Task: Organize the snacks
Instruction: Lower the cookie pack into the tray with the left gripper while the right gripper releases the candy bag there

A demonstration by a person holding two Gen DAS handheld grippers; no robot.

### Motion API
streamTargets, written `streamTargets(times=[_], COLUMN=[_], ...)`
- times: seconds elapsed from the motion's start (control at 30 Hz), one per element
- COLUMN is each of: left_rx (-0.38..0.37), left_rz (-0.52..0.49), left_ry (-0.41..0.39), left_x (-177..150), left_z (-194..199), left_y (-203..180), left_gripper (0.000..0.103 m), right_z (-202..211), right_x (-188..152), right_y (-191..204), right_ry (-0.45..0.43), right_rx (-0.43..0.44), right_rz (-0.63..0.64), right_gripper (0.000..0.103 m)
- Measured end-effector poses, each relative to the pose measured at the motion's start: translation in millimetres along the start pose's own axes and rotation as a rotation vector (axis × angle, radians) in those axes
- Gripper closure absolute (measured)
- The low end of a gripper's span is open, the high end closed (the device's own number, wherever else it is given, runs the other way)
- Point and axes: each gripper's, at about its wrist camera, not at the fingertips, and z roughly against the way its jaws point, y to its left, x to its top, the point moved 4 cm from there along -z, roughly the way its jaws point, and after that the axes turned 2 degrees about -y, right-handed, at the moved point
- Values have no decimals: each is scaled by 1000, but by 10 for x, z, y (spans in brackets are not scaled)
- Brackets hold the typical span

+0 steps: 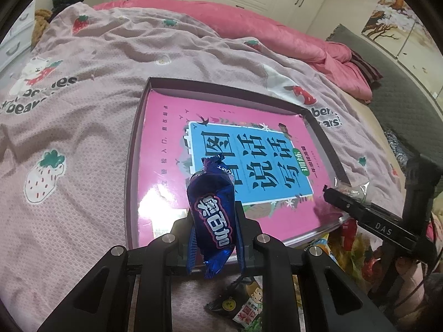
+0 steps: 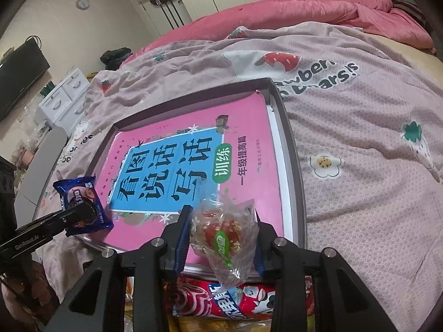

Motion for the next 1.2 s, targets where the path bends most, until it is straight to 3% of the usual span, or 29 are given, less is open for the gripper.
streamTargets(times=[0.1,0.17,0.57,0.67,0.77,1.2], left_rx=[-11,-19,-36,-30,-25,-7], left_rz=[1,1,-17,-22,-22,-40], left_ry=[5,8,19,17,14,-28], left_x=[-10,-14,-29,-26,-22,40], left_z=[-3,-5,1,9,21,166], left_y=[-20,-31,-94,-96,-95,-100], left_gripper=[80,80,79,74,63,52], right_z=[-3,0,149,186,213,416], right_x=[2,5,61,69,78,153], right_y=[-7,-20,-2,-1,-7,17], right_ry=[3,3,-53,-62,-70,-147], right_rx=[-9,-17,-35,-40,-43,-27], right_rz=[-3,-7,19,27,29,36], right_gripper=[62,54,53,53,53,52])
